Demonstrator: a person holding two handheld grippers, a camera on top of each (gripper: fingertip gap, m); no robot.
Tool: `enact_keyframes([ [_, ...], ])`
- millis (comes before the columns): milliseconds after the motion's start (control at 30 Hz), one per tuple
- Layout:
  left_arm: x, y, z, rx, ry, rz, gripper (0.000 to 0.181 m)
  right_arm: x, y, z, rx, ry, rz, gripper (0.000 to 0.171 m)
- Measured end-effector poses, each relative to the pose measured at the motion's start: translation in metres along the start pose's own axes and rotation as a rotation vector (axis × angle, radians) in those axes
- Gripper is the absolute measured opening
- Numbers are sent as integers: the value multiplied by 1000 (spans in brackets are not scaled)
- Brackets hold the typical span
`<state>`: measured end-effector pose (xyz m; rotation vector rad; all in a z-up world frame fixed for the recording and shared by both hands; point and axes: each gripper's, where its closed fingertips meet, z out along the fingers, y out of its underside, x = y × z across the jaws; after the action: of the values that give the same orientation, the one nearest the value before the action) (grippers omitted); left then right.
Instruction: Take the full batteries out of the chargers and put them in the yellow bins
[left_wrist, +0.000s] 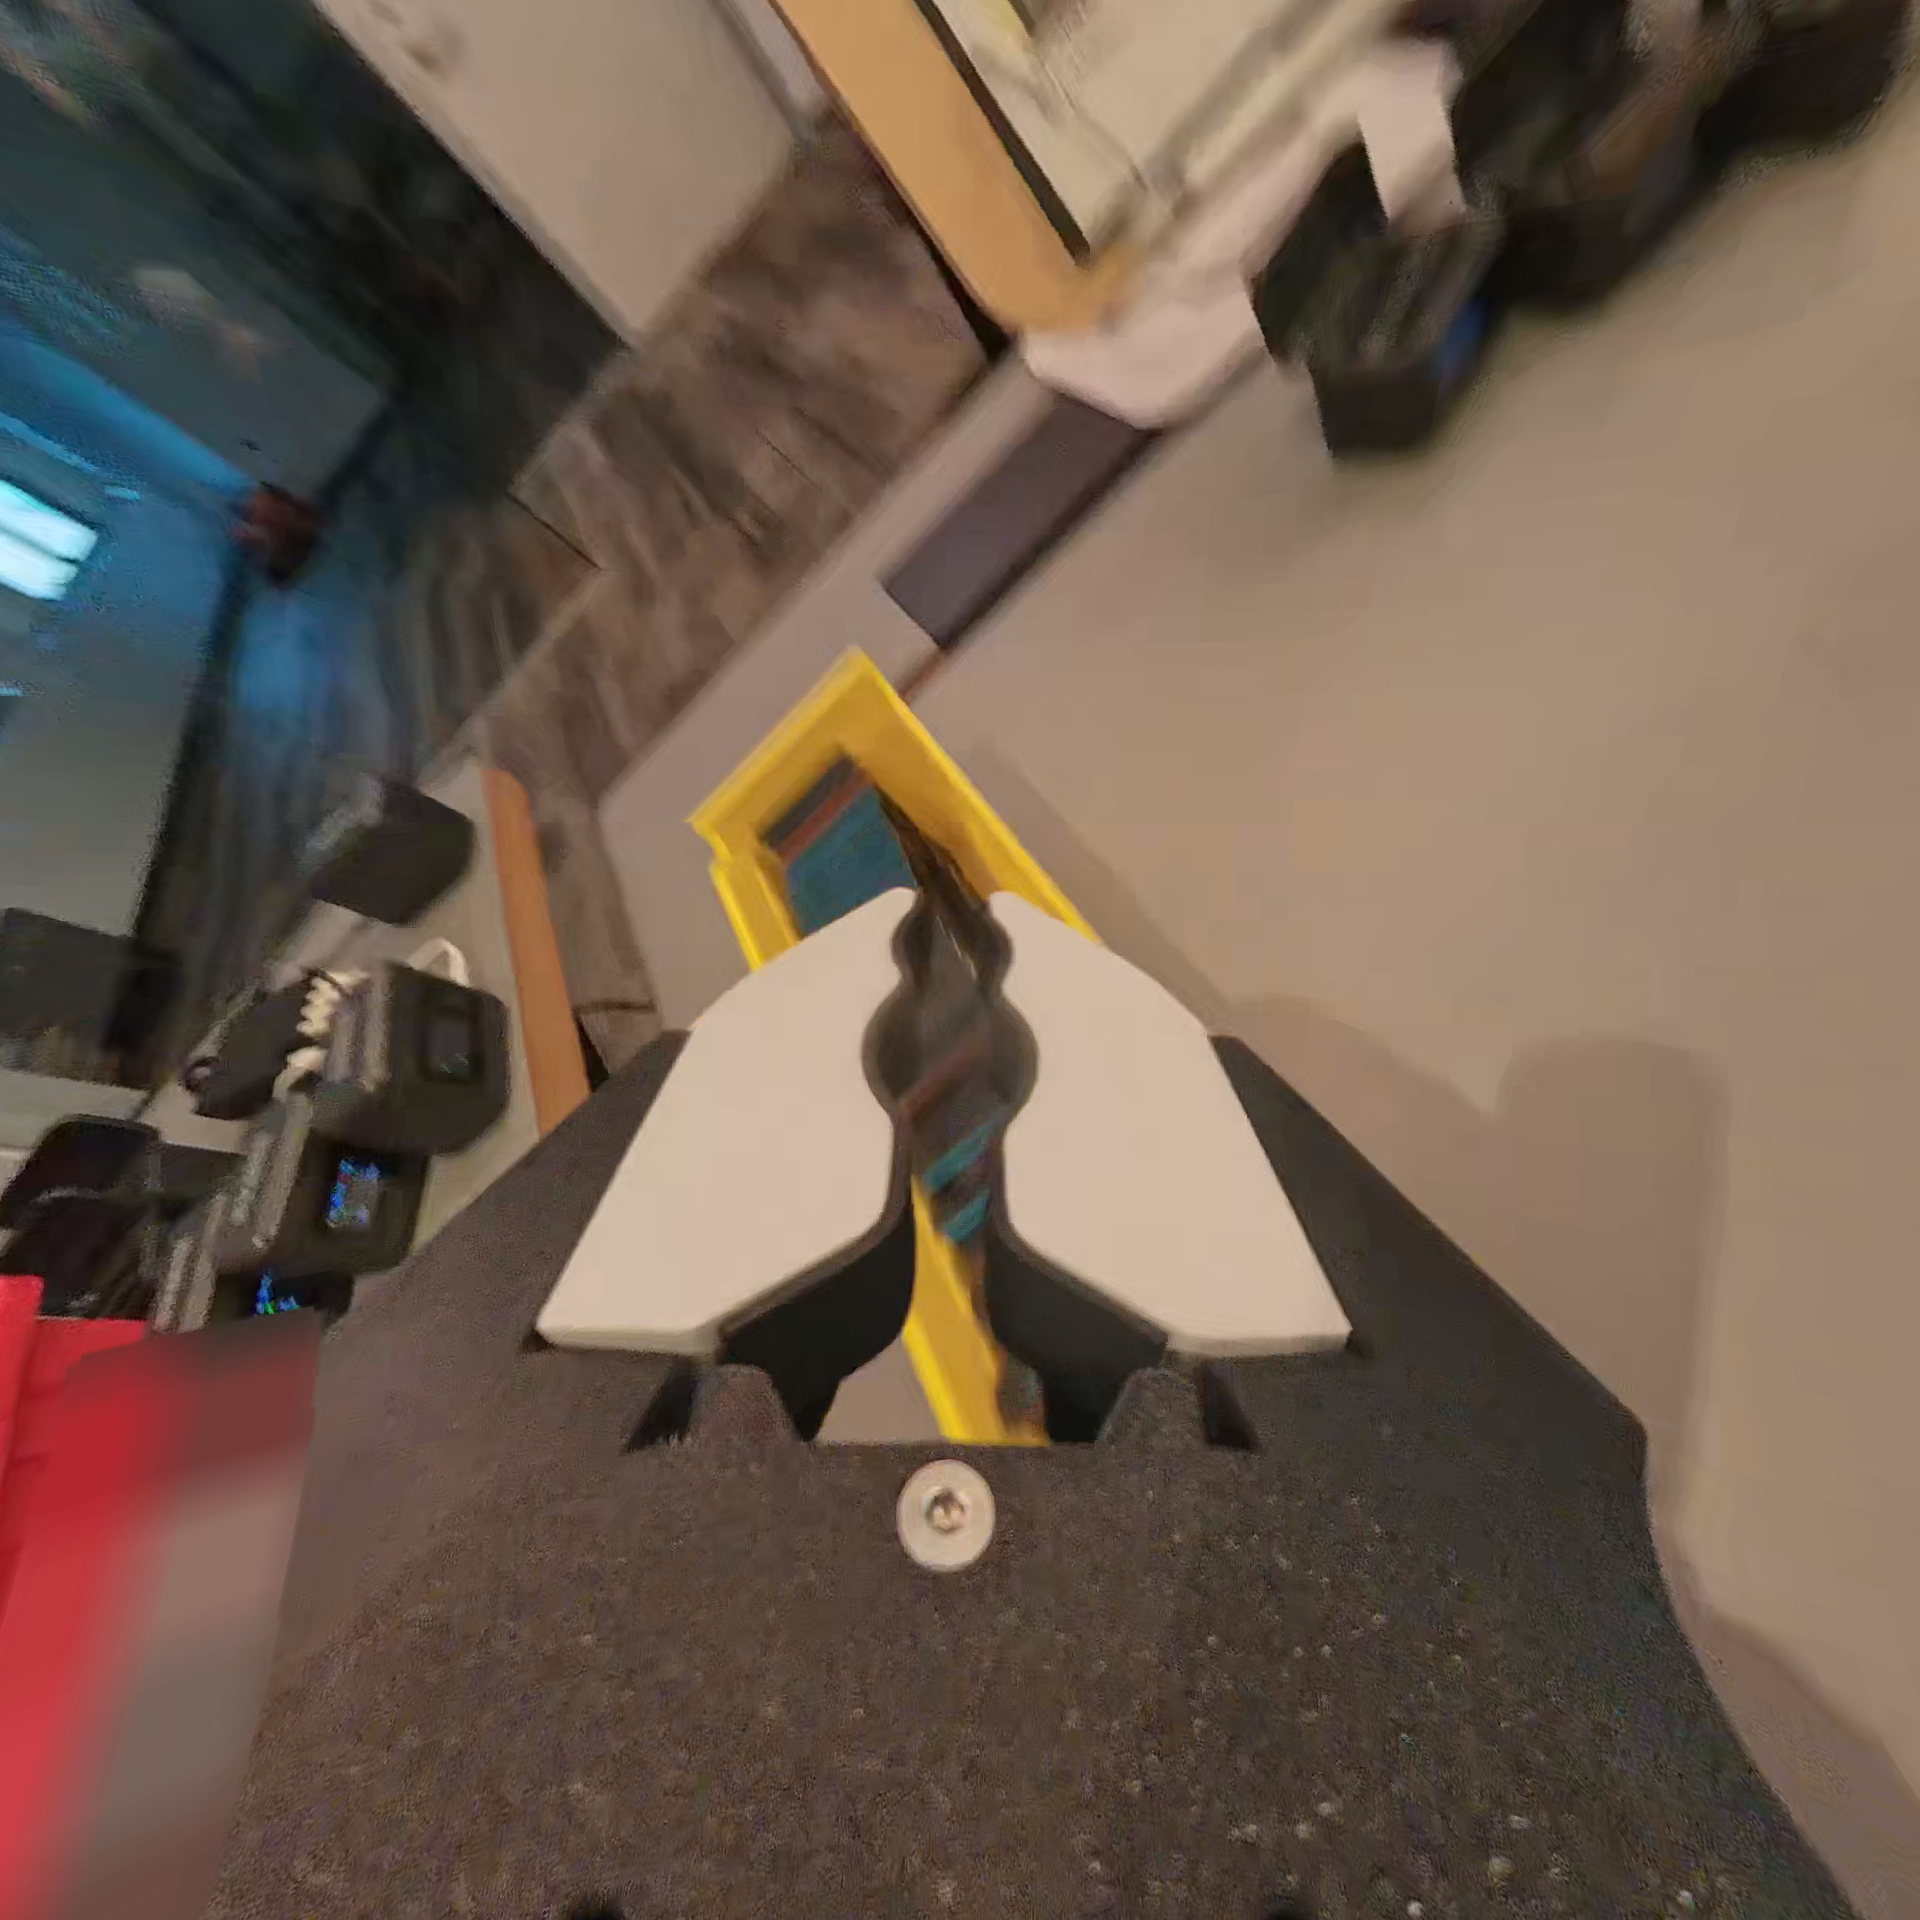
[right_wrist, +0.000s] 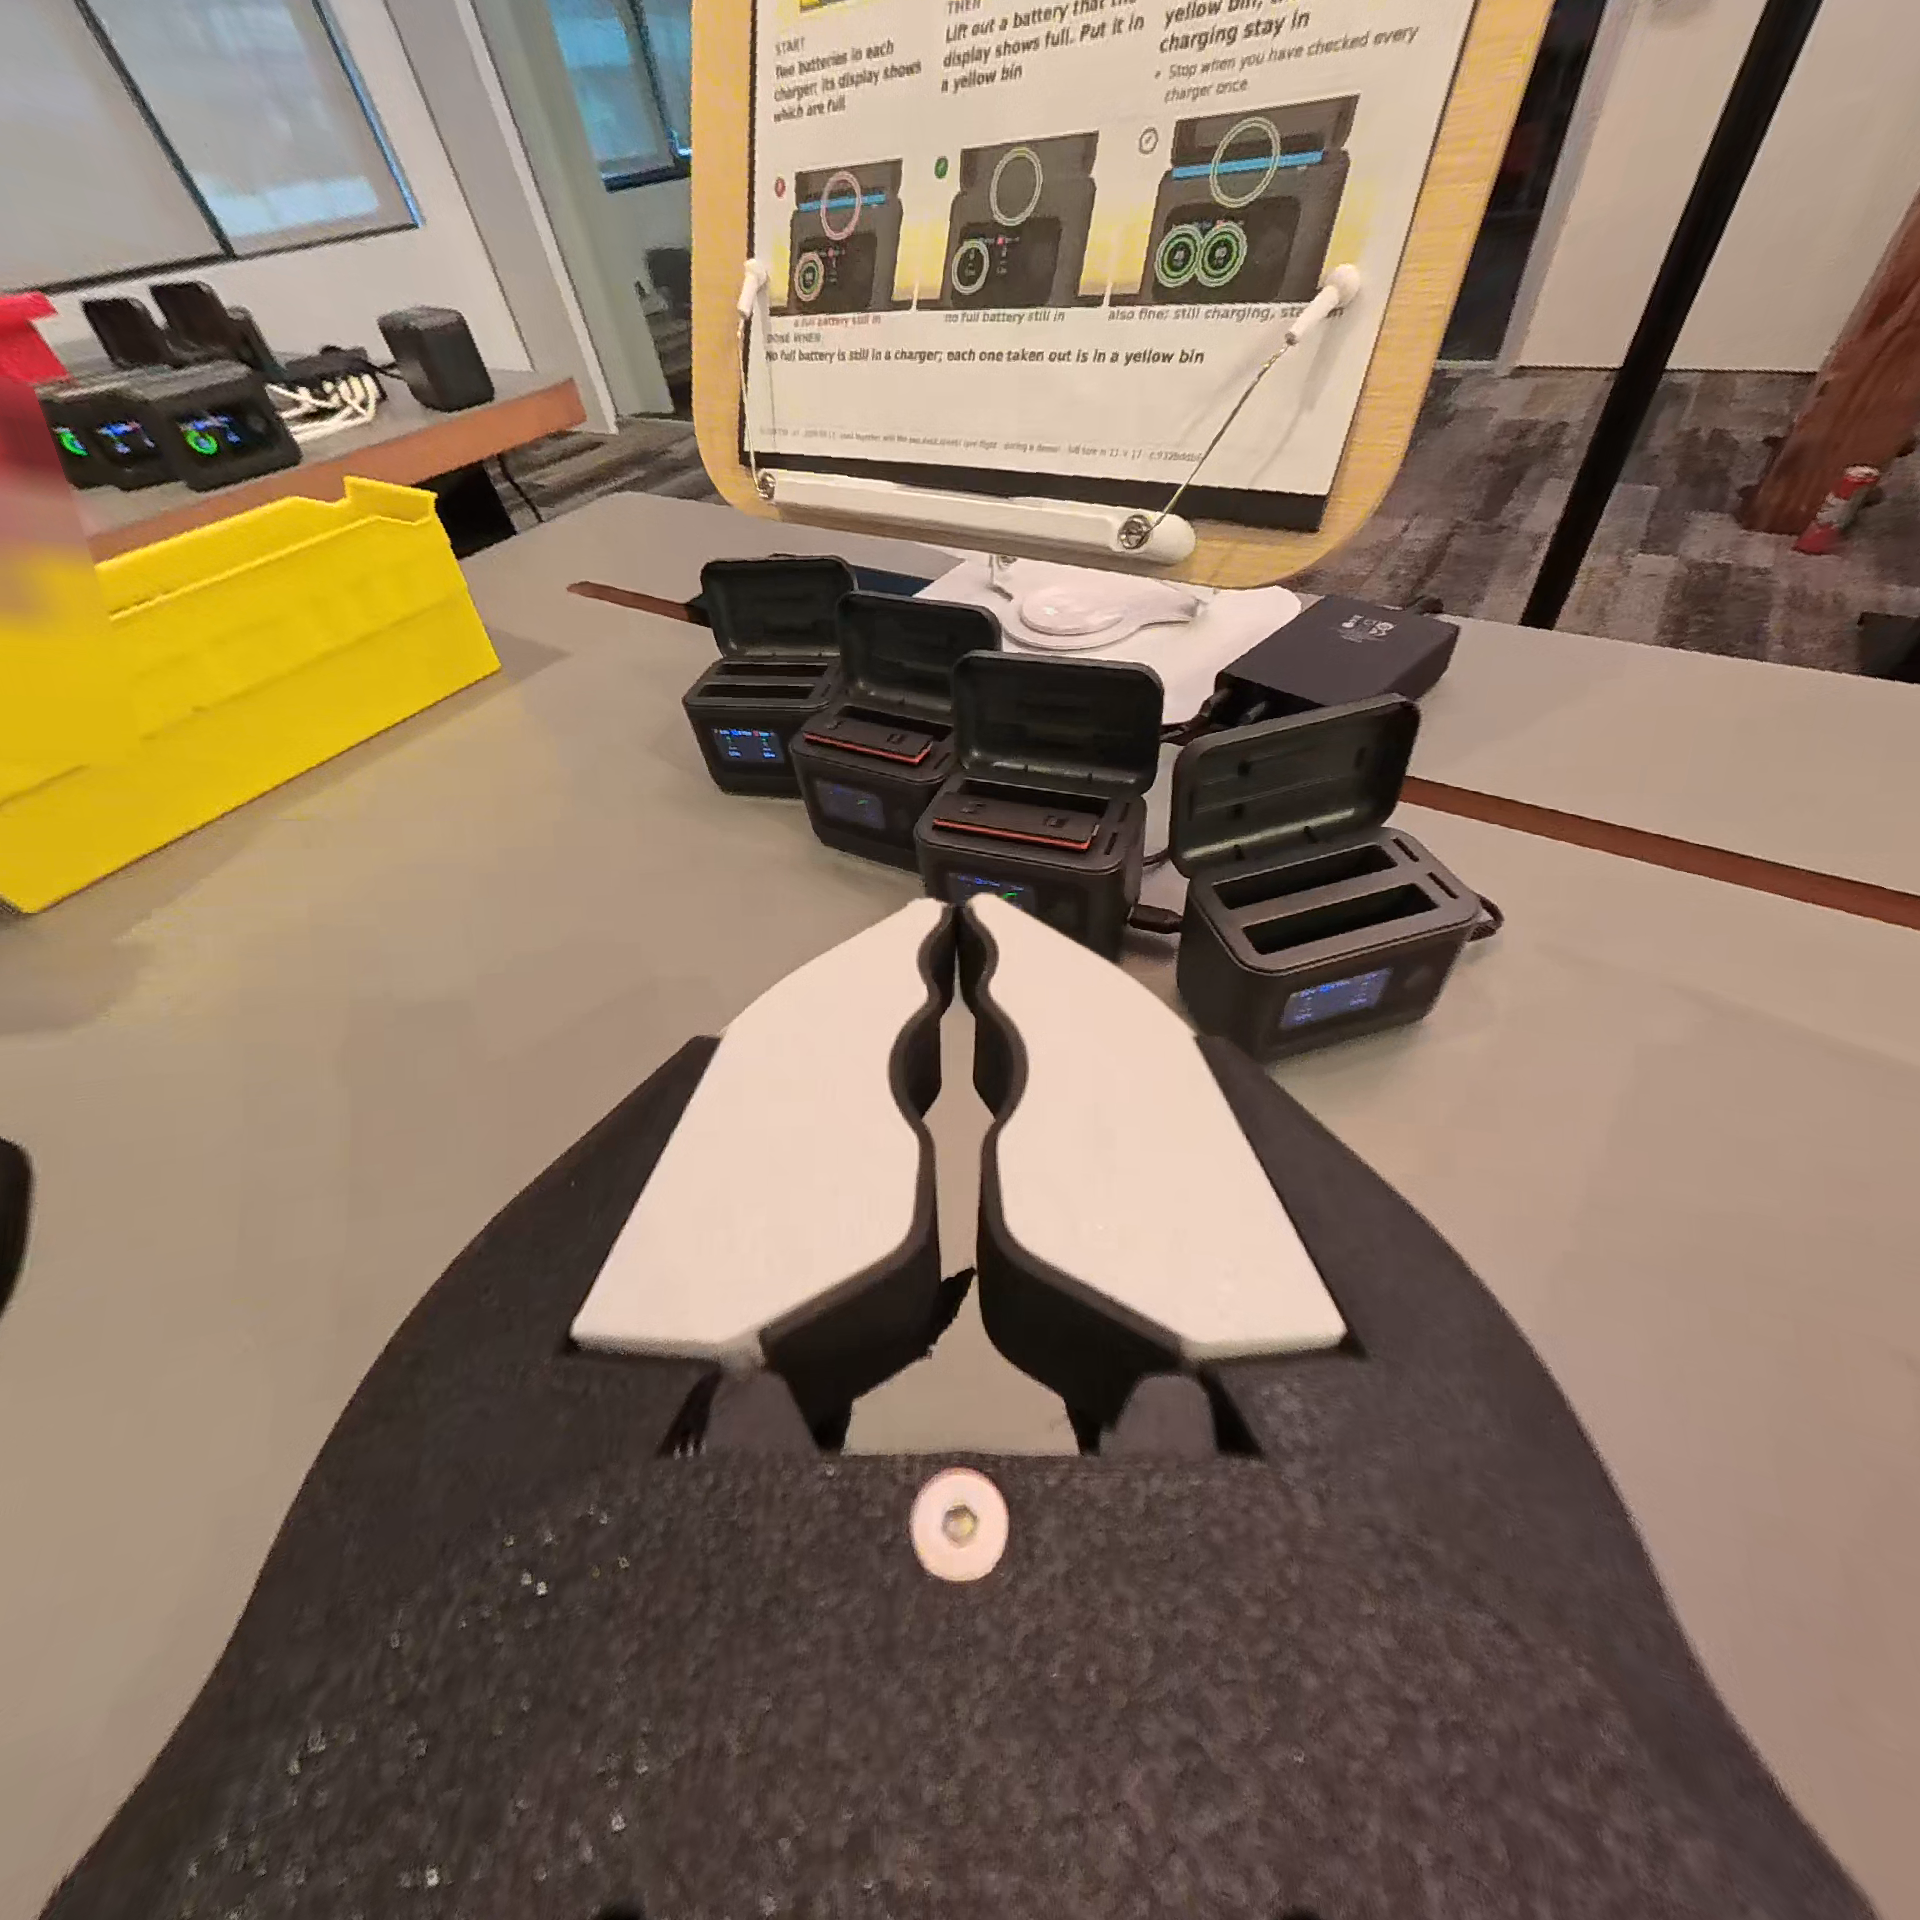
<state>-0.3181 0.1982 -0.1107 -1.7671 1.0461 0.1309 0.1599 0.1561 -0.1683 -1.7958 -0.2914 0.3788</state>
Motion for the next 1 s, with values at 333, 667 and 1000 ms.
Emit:
enact_keyframes([
  [333,32,120,-11,-366,301,285,38,-29,13,10,-47,-99,-115,0],
  [667,37,133,-8,-456,336,507,26,-35,20,12,-69,-121,-173,0],
  [1000,39,130,-14,-431,261,617,19,-34,17,10,-61,-120,-183,0],
])
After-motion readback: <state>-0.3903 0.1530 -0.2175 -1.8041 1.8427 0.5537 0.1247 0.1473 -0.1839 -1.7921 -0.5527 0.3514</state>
